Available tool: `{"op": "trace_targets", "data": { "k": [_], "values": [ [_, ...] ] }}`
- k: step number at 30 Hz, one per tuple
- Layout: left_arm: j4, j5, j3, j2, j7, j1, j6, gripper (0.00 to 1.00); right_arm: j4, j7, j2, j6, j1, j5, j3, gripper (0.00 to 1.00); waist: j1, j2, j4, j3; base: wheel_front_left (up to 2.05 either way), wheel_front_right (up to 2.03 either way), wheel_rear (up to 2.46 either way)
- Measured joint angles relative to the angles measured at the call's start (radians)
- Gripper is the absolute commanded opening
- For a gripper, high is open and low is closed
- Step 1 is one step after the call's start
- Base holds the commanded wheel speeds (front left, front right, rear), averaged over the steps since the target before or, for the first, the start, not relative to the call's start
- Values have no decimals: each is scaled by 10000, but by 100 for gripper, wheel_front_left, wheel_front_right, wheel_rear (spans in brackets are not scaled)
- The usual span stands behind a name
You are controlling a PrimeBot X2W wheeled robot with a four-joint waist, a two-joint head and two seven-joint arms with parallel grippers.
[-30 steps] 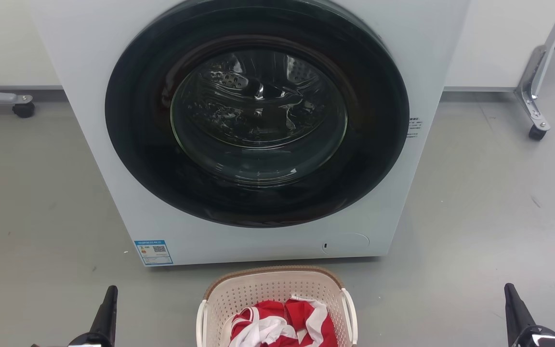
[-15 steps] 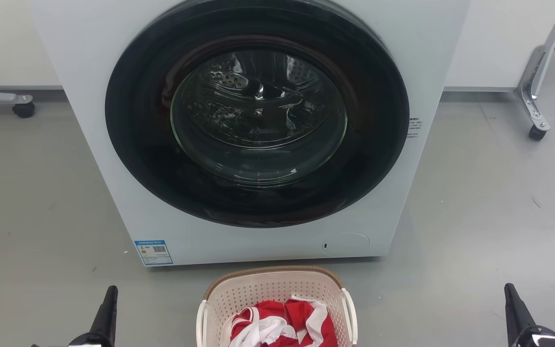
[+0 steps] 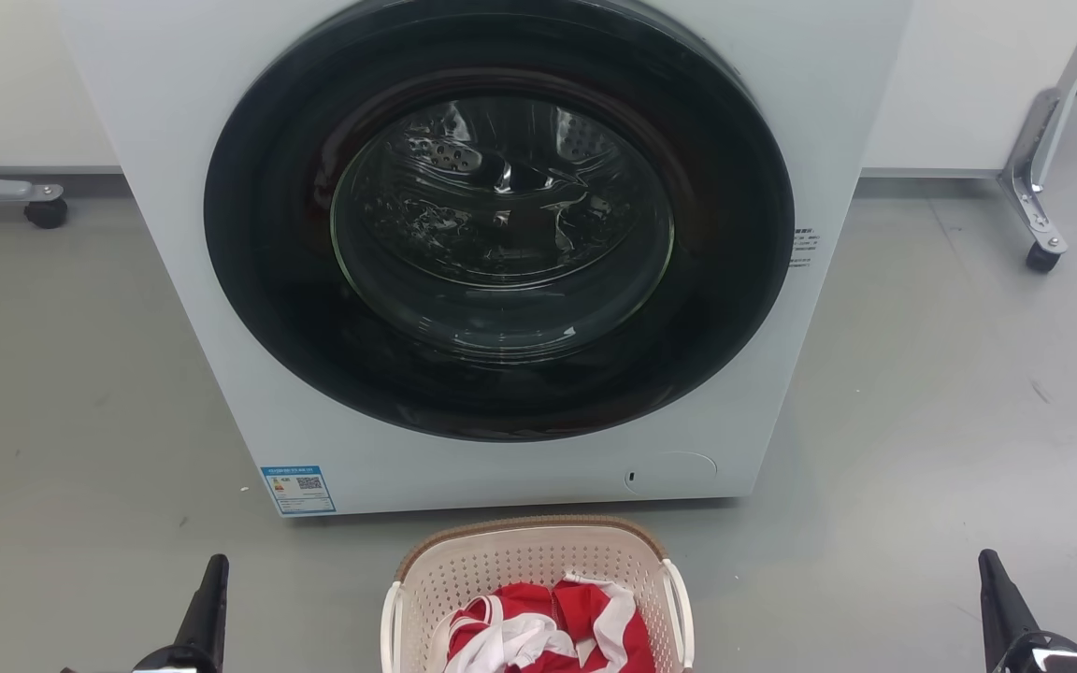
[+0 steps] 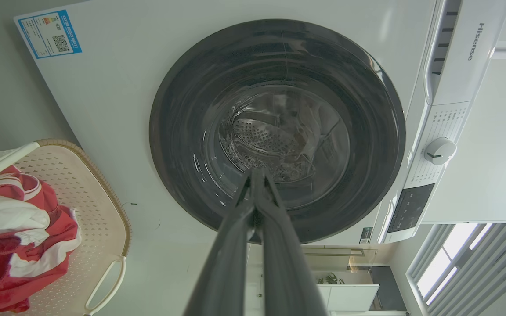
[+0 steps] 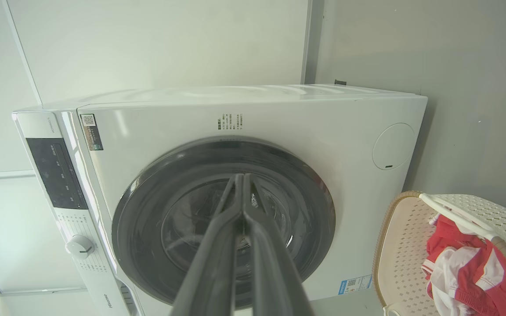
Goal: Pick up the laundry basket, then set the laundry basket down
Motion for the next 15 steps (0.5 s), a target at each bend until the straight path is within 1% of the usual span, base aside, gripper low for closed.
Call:
{"op": "trace_targets", "data": {
  "k": [15],
  "values": [
    [2, 0, 0, 0, 0, 0, 0, 0, 4, 0, 0, 0, 0, 0, 2, 0, 0, 0, 0, 0, 0, 0, 0]
  ]
}}
